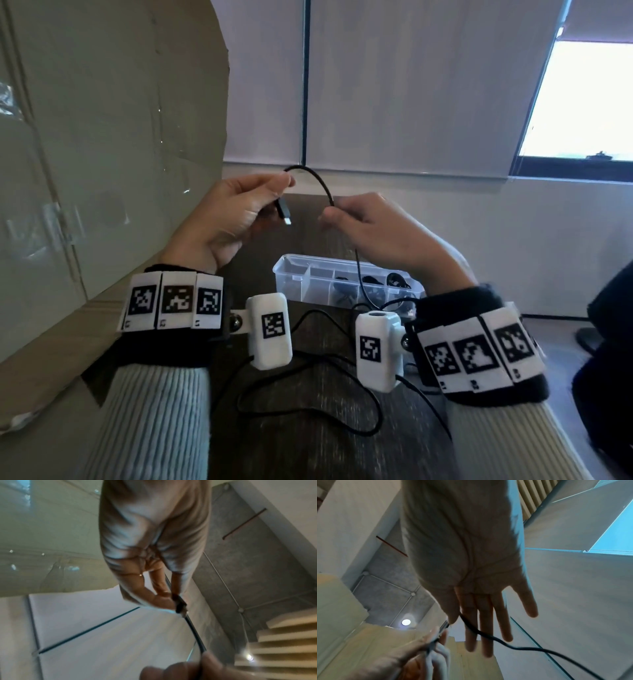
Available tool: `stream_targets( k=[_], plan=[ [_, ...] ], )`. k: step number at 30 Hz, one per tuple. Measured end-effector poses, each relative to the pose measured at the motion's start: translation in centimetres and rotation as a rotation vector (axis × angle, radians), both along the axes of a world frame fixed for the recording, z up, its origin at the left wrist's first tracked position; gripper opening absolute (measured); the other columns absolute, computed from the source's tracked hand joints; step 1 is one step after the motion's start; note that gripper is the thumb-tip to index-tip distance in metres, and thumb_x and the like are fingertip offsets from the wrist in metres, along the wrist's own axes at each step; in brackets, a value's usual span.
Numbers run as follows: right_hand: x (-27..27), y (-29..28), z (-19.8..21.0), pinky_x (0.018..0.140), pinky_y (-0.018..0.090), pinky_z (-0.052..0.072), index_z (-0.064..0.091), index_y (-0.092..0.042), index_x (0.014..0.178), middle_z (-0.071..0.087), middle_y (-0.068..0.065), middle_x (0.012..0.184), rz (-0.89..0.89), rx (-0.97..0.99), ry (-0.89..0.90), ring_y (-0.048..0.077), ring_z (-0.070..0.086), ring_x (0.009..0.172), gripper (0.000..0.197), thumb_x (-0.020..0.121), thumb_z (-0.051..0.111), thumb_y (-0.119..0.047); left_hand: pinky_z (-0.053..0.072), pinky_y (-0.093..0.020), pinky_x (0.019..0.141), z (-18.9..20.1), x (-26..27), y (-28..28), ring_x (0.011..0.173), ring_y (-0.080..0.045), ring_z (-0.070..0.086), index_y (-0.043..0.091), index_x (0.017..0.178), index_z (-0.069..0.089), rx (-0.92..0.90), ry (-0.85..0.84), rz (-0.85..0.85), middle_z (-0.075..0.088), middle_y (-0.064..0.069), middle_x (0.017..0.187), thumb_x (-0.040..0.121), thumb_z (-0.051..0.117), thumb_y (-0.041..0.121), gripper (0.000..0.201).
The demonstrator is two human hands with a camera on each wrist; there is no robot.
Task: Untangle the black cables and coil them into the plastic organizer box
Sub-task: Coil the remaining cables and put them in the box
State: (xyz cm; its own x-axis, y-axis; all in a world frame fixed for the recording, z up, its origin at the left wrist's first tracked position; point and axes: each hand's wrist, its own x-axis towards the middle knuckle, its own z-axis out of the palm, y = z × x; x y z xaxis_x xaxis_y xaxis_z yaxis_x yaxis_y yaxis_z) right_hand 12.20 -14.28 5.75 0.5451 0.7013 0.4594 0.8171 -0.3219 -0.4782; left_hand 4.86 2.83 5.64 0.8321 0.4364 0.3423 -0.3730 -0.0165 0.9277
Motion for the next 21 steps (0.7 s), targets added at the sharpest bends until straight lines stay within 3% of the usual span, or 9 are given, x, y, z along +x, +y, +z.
stream_targets(
  k=[3,4,8,11,13,15,17,21],
  plan=[
    [0.5,0.2,-0.1,0.084,0.04,0.051,0.068,-0.014,0.081,0.069,0.001,0.078,0.013,0.176,0.042,0.02,0.065,0.08,0.032,0.1,0.045,-0.024,0.053,-0.013,0.052,0.4,-0.1,0.1,0.052,-0.002,0.059,0.012,0.083,0.065,-0.149,-0.056,-0.013,0.06,0.007,0.053,0.092,0.058,0.024,0.017],
    [0.6,0.2,0.0,0.085,0.041,0.052,0.066,-0.015,0.076,0.067,0.001,0.073,0.026,0.256,0.067,0.02,0.065,0.077,0.031,0.1,0.046,-0.022,0.053,-0.013,0.052,0.5,0.0,0.2,0.051,-0.002,0.059,0.012,0.084,0.064,-0.19,-0.066,-0.033,0.06,0.005,0.055,0.093,0.056,0.027,0.019],
    [0.5,0.3,0.2,0.062,0.031,0.043,0.06,-0.022,0.072,0.045,-0.014,0.05,0.12,0.438,0.129,0.007,0.044,0.052,0.03,0.1,0.048,-0.021,0.059,-0.025,0.069,0.5,-0.1,0.0,0.081,-0.014,0.066,0.014,0.077,0.055,-0.278,-0.086,-0.193,0.066,-0.005,0.086,0.1,0.045,0.028,0.028],
    [0.1,0.7,0.1,0.052,0.023,0.037,0.06,-0.017,0.077,0.039,-0.015,0.048,0.213,0.445,0.219,0.004,0.036,0.047,0.029,0.102,0.046,-0.02,0.051,-0.036,0.092,0.5,-0.2,-0.7,0.109,-0.03,0.063,0.013,0.071,0.048,-0.299,-0.085,-0.337,0.065,-0.021,0.114,0.098,0.035,0.02,0.031],
    [-0.1,1.0,0.0,0.05,0.021,0.032,0.063,-0.006,0.085,0.041,-0.016,0.045,0.241,0.426,0.222,0.002,0.034,0.044,0.026,0.102,0.045,-0.016,0.047,-0.043,0.098,0.4,0.0,-1.2,0.108,-0.031,0.06,0.013,0.074,0.049,-0.288,-0.072,-0.391,0.065,-0.019,0.106,0.098,0.031,0.022,0.031],
    [-0.2,1.1,-0.1,0.046,0.012,0.029,0.062,0.005,0.095,0.046,-0.02,0.043,0.224,0.396,0.21,0.0,0.038,0.04,0.027,0.102,0.044,-0.014,0.048,-0.045,0.097,0.4,0.3,-1.6,0.099,-0.026,0.061,0.012,0.084,0.051,-0.268,-0.05,-0.382,0.067,-0.011,0.089,0.102,0.027,0.034,0.036],
    [-0.1,1.1,-0.1,0.043,0.01,0.029,0.063,0.002,0.092,0.046,-0.021,0.042,0.188,0.393,0.201,0.0,0.039,0.038,0.027,0.102,0.044,-0.014,0.049,-0.044,0.095,0.3,0.5,-1.9,0.096,-0.024,0.066,0.01,0.095,0.053,-0.261,-0.024,-0.336,0.072,-0.01,0.088,0.103,0.026,0.042,0.042],
    [0.3,1.2,-0.5,0.043,0.011,0.029,0.062,-0.018,0.076,0.044,-0.017,0.042,0.171,0.373,0.238,0.001,0.036,0.037,0.03,0.102,0.046,-0.019,0.052,-0.039,0.093,0.2,0.7,-1.8,0.107,-0.019,0.066,0.011,0.104,0.062,-0.248,-0.086,-0.326,0.072,-0.008,0.107,0.105,0.021,0.034,0.047]
  ],
)
